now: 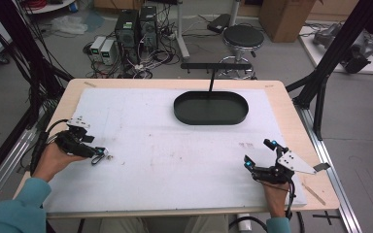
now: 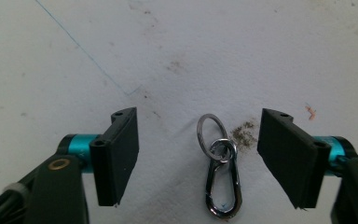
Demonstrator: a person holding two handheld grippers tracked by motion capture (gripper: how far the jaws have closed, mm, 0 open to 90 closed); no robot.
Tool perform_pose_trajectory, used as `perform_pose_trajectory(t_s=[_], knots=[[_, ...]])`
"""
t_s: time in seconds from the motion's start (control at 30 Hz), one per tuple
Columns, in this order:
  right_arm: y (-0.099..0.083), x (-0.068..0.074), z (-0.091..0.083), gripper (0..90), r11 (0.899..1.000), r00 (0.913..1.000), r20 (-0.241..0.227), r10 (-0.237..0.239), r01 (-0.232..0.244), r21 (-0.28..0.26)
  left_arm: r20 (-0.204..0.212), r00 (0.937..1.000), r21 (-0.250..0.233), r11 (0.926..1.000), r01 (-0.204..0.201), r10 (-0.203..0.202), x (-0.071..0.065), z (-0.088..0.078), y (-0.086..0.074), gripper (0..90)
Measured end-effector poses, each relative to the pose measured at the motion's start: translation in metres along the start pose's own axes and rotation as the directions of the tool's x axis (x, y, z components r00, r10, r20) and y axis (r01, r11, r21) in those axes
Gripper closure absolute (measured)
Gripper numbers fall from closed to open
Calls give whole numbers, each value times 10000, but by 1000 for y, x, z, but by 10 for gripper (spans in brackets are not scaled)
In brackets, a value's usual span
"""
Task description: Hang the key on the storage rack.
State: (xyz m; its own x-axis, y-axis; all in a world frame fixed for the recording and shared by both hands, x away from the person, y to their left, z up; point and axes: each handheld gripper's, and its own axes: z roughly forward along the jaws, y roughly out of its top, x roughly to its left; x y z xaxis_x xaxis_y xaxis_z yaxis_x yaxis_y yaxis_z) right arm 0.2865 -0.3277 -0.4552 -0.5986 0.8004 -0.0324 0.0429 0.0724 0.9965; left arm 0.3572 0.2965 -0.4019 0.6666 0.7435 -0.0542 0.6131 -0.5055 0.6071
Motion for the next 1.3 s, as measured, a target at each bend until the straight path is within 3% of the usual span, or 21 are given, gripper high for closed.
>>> perform_pose_trajectory(t_s=[0.3,0.6,1.3], knots=[[0,0,0,34,10000,10000,4,-34,34,-23,23,9999,493,9987,157,-159,1,7,0,368],[0,0,0,34,10000,10000,7,-37,37,-16,258,9997,945,9955,-36,11,0,14,1,449],[0,-1,0,34,10000,10000,-2,-51,51,-7,549,9984,1244,9922,44,-113,-4,16,3,725]])
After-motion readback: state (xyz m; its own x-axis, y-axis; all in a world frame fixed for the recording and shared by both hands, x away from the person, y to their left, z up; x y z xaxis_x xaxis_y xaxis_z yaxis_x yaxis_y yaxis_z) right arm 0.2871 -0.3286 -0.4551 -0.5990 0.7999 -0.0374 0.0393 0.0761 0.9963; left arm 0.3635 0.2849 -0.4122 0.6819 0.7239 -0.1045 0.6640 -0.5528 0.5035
